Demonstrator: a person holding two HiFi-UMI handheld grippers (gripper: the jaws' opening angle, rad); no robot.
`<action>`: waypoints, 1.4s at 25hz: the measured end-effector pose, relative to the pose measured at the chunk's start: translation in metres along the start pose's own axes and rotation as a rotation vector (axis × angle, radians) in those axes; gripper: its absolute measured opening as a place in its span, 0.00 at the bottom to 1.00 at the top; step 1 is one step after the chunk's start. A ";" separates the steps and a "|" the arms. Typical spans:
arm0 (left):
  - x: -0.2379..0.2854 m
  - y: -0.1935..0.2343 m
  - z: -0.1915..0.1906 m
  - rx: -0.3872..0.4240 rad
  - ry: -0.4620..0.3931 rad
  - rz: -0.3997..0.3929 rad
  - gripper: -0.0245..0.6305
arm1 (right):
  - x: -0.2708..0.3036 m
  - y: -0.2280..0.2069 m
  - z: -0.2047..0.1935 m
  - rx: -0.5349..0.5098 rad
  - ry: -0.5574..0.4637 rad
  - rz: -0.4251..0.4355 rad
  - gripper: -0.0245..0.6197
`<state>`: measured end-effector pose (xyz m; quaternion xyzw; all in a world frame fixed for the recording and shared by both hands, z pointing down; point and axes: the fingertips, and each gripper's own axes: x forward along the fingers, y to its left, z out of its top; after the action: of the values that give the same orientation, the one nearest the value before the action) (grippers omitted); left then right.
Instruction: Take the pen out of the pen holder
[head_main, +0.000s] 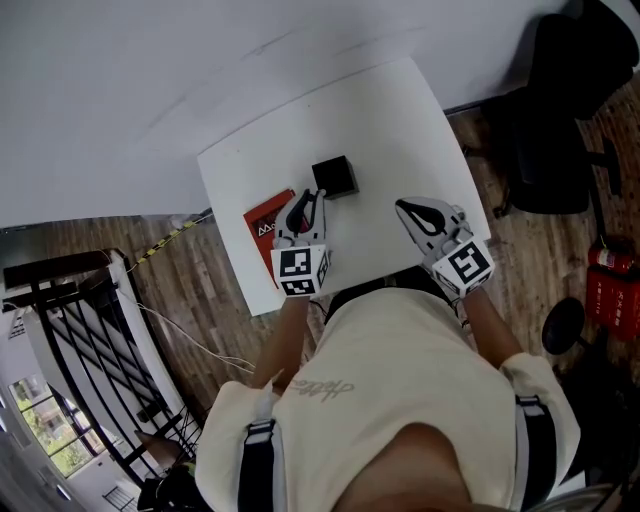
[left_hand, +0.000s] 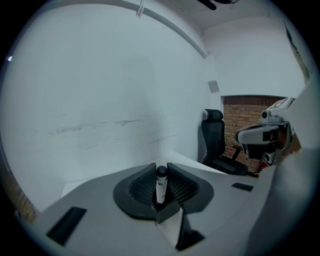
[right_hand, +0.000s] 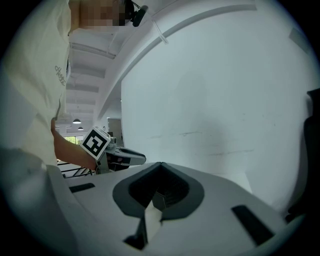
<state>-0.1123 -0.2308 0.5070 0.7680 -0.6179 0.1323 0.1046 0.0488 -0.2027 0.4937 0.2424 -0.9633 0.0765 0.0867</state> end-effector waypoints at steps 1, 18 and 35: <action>-0.002 0.000 0.002 -0.001 -0.006 0.004 0.16 | 0.000 0.000 0.001 -0.003 -0.003 0.004 0.05; -0.054 0.029 0.020 -0.016 -0.074 0.110 0.16 | 0.027 0.030 0.020 -0.063 -0.016 0.119 0.05; -0.102 0.069 0.013 -0.039 -0.090 0.217 0.16 | 0.057 0.049 0.045 -0.139 -0.022 0.194 0.05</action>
<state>-0.1992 -0.1554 0.4608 0.6995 -0.7040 0.0961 0.0767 -0.0303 -0.1940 0.4568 0.1424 -0.9861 0.0150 0.0848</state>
